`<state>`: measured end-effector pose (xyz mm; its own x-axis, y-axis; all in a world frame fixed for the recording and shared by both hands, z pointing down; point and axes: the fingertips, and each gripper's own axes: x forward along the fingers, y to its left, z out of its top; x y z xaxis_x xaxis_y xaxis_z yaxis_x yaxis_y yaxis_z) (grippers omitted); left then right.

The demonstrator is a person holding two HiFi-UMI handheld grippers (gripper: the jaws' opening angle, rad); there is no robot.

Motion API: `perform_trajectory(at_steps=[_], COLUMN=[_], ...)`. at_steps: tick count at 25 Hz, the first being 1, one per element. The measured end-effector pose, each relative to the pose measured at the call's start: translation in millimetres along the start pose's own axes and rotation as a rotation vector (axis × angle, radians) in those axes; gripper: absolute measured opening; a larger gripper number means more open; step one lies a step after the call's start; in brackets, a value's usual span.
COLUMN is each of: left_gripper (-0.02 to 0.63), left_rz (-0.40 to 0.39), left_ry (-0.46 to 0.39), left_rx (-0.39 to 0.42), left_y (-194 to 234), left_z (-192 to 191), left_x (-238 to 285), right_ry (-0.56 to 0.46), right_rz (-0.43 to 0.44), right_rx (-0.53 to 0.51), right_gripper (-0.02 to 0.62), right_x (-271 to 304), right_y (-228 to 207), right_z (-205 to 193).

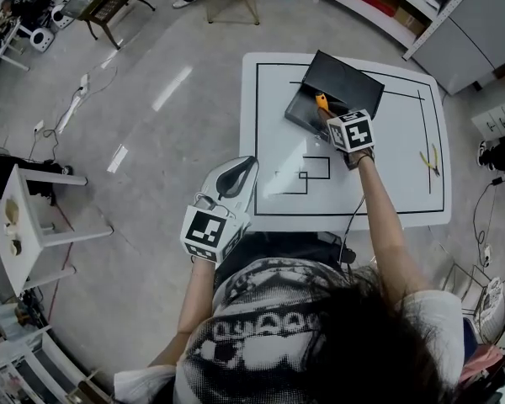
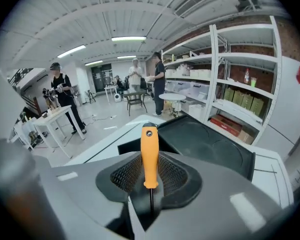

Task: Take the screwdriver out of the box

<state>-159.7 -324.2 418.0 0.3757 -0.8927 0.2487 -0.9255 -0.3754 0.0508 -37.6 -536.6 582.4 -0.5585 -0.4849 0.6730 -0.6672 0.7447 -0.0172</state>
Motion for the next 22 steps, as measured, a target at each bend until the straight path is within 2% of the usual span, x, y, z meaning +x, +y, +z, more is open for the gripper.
perform_trajectory(at_steps=[11,16,22], left_gripper=[0.000,0.000,0.000], left_rz=[-0.041,-0.066,-0.107], left_ry=[-0.024,-0.029,-0.034], left_rx=[0.019,0.017,0.016], left_y=[-12.8,-19.4,-26.1], left_z=[0.5,-3.7,-12.0], left_x=[-41.3,-64.8,-94.4], right_ry=[-0.244,-0.298,-0.306], right_rz=[-0.004,-0.001,-0.003], right_rx=[-0.040,-0.043,-0.013], right_gripper=[0.104,0.103,0.104], right_x=[-103.2,-146.6,-181.5], right_y=[65.0,105.8,160.1], right_z=[57.7,56.5,32.8])
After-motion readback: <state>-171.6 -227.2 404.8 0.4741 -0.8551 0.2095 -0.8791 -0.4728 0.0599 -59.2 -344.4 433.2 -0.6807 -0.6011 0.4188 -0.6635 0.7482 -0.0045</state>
